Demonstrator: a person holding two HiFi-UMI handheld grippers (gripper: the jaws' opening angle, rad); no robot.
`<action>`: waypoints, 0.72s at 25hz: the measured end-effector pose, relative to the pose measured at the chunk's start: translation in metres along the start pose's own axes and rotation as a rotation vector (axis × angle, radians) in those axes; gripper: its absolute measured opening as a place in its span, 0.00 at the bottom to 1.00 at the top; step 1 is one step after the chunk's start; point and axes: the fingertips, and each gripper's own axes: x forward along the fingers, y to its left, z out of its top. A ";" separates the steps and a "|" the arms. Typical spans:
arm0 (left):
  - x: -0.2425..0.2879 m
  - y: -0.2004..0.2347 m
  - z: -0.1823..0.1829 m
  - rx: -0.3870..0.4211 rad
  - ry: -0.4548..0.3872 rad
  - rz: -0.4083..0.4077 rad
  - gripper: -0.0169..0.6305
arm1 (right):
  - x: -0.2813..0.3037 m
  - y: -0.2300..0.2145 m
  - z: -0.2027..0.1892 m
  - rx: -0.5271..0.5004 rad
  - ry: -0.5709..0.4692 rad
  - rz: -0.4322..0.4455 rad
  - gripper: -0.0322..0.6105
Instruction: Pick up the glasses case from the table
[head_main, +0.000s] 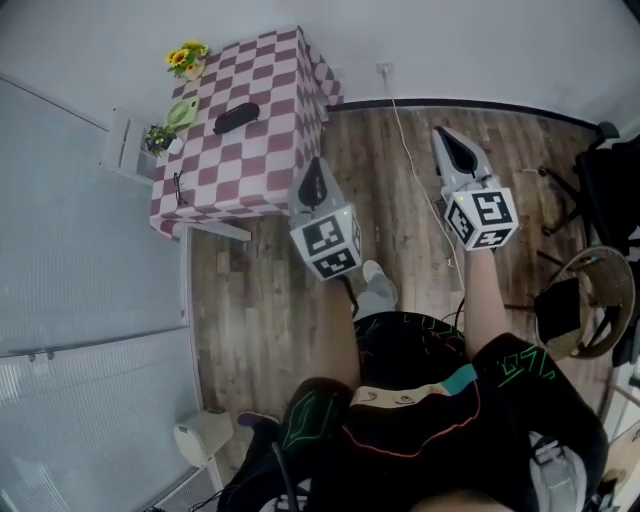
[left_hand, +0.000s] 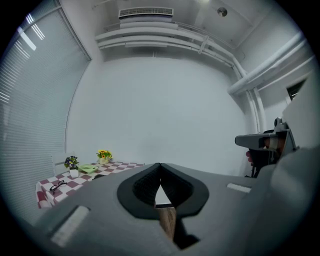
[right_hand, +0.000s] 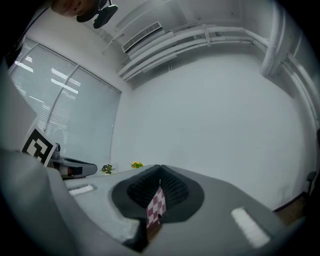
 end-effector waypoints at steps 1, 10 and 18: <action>0.011 0.009 -0.001 -0.007 0.004 0.011 0.04 | 0.015 0.001 -0.001 -0.002 0.007 0.009 0.05; 0.097 0.101 -0.026 -0.136 0.053 0.138 0.04 | 0.153 0.033 -0.004 -0.071 0.065 0.165 0.06; 0.124 0.163 -0.039 -0.203 0.064 0.239 0.04 | 0.230 0.088 -0.018 -0.145 0.146 0.344 0.27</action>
